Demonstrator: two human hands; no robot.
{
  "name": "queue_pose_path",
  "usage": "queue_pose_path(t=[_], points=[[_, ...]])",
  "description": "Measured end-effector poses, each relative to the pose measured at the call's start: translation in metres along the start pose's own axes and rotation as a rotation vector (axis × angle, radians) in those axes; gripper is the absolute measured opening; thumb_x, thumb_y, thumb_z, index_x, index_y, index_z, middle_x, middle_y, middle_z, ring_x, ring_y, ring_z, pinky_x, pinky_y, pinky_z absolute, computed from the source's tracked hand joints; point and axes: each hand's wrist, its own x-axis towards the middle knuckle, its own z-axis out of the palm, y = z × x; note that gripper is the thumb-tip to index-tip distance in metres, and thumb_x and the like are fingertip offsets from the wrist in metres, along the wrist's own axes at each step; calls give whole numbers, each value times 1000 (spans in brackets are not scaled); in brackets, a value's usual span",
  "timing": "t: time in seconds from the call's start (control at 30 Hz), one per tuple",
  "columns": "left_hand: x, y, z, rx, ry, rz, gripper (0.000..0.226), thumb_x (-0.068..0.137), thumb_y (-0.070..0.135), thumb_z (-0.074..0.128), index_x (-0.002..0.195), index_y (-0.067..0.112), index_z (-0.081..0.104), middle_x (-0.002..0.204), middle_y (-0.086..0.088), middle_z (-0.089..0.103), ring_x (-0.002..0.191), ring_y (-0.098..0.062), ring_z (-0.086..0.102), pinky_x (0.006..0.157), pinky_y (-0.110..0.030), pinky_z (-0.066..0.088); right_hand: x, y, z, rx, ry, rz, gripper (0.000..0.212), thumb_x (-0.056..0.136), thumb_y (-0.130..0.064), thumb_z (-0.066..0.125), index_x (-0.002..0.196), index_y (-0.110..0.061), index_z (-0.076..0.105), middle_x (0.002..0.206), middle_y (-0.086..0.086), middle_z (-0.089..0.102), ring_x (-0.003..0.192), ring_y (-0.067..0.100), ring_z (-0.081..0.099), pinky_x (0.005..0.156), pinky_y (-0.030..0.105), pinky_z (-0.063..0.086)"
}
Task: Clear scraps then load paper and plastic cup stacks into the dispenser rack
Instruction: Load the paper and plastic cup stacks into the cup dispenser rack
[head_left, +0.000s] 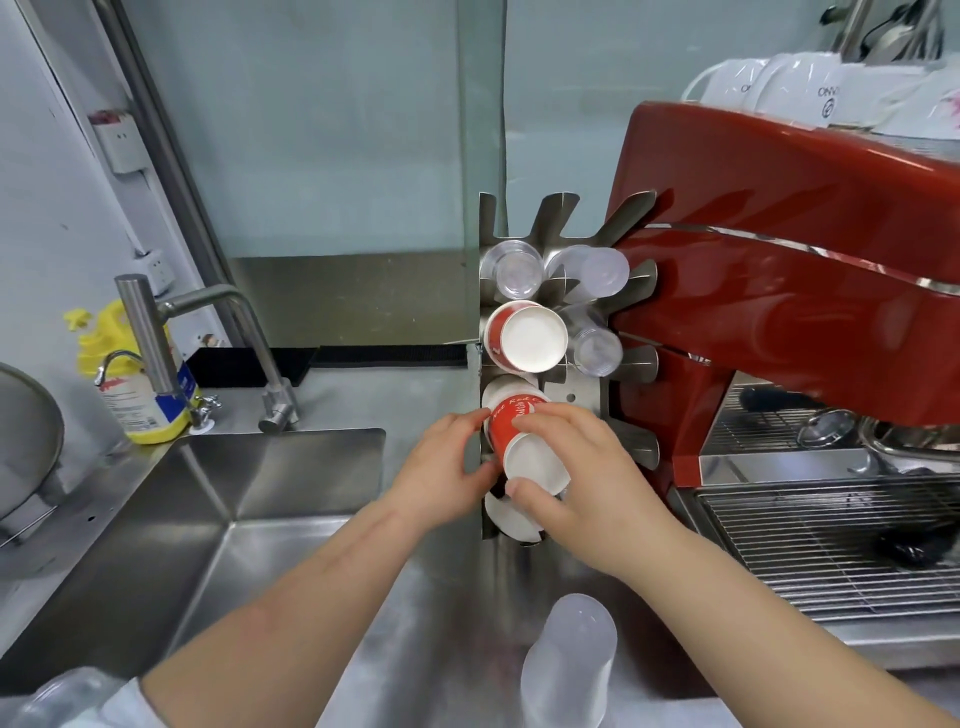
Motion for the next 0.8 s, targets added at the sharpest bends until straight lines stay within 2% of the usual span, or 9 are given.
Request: queue_pose_path(t=[0.1,0.2,0.27,0.33,0.4,0.47,0.53,0.67,0.8], points=[[-6,2,-7,36,20,-25,47,89,28,63,135,21,55,129,-3,58,121,-16,54,91,-14,32,4,-5,-8,-53,-33,21,44,82,-35,66,125,-31,57,129,-7,48,124,16,42,102,21,28],[-13,4,-16,44,2,-21,30,90,26,63,120,21,67,117,-2,65,108,-15,61,85,-16,36,7,-12,-19,-64,-65,19,39,83,-32,64,121,-31,59,120,-10,49,117,10,43,92,8,24],[-19,6,-21,29,-41,-30,24,91,25,62,113,22,70,109,-1,69,100,-14,63,83,-19,43,7,-17,-28,-81,-81,28,37,83,-32,64,120,-31,59,118,-9,52,112,7,45,87,8,25],[-26,5,-24,38,-153,-59,24,91,25,61,114,23,69,104,3,71,96,-14,65,82,-20,48,2,-22,-37,-83,-86,56,35,83,-33,63,118,-35,59,113,-11,56,103,3,47,85,16,30],[-37,2,-23,64,-338,-73,27,92,26,60,118,26,66,103,9,69,94,-8,64,75,-10,45,-8,-25,-45,-82,-73,101,31,82,-38,60,113,-37,61,101,-15,60,91,2,52,79,19,36],[-50,-1,-17,59,-492,-58,31,91,24,60,122,27,64,105,10,69,93,-5,63,73,-4,42,-23,-26,-49,-42,-60,165,27,78,-44,56,103,-38,63,85,-18,64,80,0,58,73,15,41],[-67,-4,-8,33,-592,-59,34,91,22,60,124,27,63,106,10,68,96,-5,63,78,-6,45,-40,-23,-48,-14,-83,211,22,76,-47,55,95,-39,64,79,-22,64,76,-3,60,66,9,41],[-96,-11,17,62,-720,-42,38,92,22,58,130,25,58,118,6,67,106,-10,61,92,-19,46,-70,-7,-27,6,-190,294,17,79,-42,60,95,-39,64,80,-19,65,76,-2,59,73,20,47],[-113,-15,50,22,-665,-2,43,90,24,63,132,15,55,119,-5,63,110,-20,59,90,-25,44,-96,11,1,-36,-302,331,47,82,-41,60,129,-36,52,123,-12,54,109,3,50,91,18,36]])
